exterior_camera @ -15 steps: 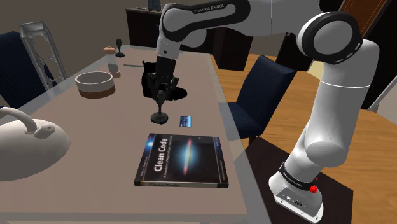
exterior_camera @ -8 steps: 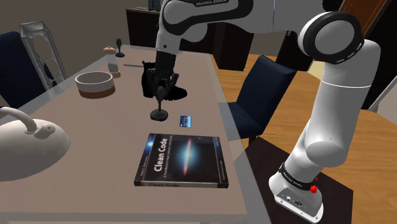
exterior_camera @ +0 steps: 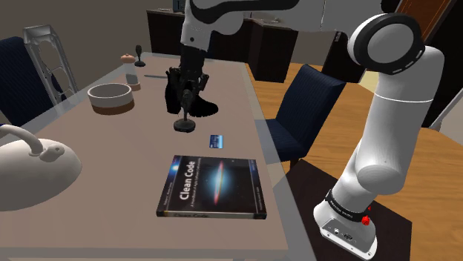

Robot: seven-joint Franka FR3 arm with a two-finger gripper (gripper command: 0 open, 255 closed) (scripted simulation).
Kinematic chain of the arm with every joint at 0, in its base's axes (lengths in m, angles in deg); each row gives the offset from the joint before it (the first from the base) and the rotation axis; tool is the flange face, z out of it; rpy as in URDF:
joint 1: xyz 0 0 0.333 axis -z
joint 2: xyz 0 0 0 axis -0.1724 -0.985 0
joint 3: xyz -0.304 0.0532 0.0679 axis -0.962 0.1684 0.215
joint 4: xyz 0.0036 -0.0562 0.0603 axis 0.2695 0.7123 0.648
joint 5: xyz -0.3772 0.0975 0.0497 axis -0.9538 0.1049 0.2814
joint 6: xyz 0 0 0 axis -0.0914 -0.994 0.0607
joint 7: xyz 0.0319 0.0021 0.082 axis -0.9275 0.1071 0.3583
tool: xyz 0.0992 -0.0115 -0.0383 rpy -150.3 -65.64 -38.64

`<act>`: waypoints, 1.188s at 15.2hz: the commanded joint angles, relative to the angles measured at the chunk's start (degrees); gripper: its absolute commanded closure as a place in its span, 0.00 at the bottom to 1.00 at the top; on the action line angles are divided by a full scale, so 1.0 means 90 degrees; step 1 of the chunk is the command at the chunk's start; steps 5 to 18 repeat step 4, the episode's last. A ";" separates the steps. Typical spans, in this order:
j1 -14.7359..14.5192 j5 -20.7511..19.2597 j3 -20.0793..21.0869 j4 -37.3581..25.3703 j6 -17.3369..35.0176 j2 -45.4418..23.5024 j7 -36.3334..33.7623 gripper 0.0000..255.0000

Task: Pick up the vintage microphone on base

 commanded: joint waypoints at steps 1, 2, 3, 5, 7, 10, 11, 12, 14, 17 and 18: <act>-0.0005 -0.0010 0.0004 -0.0194 -0.0180 -0.0006 -0.0062 1.00; -0.0004 -0.0014 0.0005 -0.0288 -0.0263 -0.0012 -0.0087 1.00; -0.0004 -0.0015 0.0005 -0.0300 -0.0275 -0.0012 -0.0090 1.00; -0.0004 -0.0015 0.0005 -0.0301 -0.0275 -0.0013 -0.0090 1.00; -0.0004 -0.0015 0.0005 -0.0301 -0.0275 -0.0013 -0.0090 1.00; -0.0004 -0.0015 0.0005 -0.0301 -0.0275 -0.0013 -0.0090 1.00; -0.0004 -0.0015 0.0005 -0.0301 -0.0275 -0.0013 -0.0090 1.00; -0.0004 -0.0015 0.0005 -0.0301 -0.0275 -0.0013 -0.0090 1.00; -0.0004 -0.0015 0.0005 -0.0301 -0.0275 -0.0013 -0.0090 1.00; -0.0004 -0.0015 0.0005 -0.0301 -0.0275 -0.0013 -0.0090 1.00; -0.0004 -0.0015 0.0005 -0.0301 -0.0275 -0.0013 -0.0090 1.00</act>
